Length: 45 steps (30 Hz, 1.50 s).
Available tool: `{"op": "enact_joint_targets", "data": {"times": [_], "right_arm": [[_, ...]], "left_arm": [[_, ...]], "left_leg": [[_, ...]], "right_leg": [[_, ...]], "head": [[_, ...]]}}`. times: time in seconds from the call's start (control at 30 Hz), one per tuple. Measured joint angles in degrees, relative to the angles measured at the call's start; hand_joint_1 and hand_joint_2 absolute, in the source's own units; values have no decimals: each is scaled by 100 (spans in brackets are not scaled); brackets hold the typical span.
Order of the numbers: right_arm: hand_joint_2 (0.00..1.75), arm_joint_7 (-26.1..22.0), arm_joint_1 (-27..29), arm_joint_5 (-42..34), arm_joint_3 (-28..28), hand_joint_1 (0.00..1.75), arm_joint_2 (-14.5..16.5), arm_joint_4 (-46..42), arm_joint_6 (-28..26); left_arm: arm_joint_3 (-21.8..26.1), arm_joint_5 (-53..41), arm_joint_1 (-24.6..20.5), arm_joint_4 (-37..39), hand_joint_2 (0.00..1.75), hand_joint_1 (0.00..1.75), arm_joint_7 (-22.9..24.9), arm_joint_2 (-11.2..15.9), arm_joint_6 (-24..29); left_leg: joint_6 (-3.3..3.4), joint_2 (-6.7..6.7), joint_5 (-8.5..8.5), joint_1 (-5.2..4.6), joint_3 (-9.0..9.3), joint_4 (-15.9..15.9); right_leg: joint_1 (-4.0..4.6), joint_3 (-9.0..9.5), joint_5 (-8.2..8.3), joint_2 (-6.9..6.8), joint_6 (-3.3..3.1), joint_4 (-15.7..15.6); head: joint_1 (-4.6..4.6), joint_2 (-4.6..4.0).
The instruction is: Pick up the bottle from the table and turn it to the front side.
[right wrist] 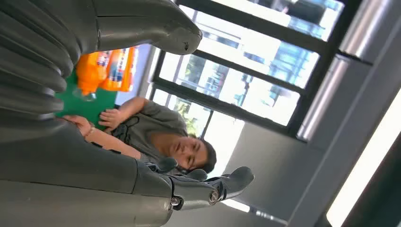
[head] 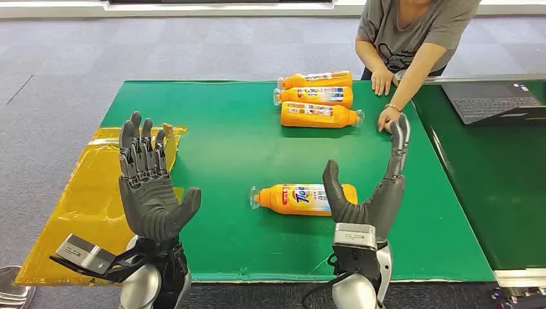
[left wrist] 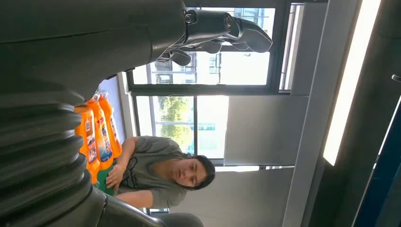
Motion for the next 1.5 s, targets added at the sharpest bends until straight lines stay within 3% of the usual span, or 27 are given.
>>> {"op": "enact_joint_targets", "data": {"times": [0.3,0.4,0.57,0.7,1.1,1.5], "right_arm": [[175,214,-19,206,-5,0,0,152,68],[175,609,-37,632,-7,0,-1,236,213],[175,1710,-109,2087,-63,0,14,624,728],[175,2294,-250,2857,-117,0,38,1096,1029],[175,2916,-726,3575,-232,0,105,2511,1406],[175,3854,-1020,4306,-232,0,170,3305,2300]], "left_arm": [[0,0,0,0,175,0,1,0,2],[0,0,1,-1,175,0,10,0,2],[0,-7,23,-23,175,0,81,0,-10],[0,-11,39,-39,175,0,127,0,-60],[2,-13,41,-35,175,0,146,0,-109],[27,-12,-16,-35,175,0,186,0,-117]], "left_leg": [[0,0,0,0,-1,0],[0,0,0,0,-1,0],[0,0,0,0,-2,0],[0,0,1,0,-1,0],[0,0,1,0,-2,0],[0,-1,1,0,-2,0]], "right_leg": [[0,0,0,-1,0,0],[0,0,0,-1,0,0],[0,1,0,-1,0,0],[0,1,0,-1,0,0],[1,-1,0,-1,0,0],[0,0,0,-1,0,0]], "head": [[0,0],[0,0],[0,0],[0,0],[0,0],[0,0]]}}
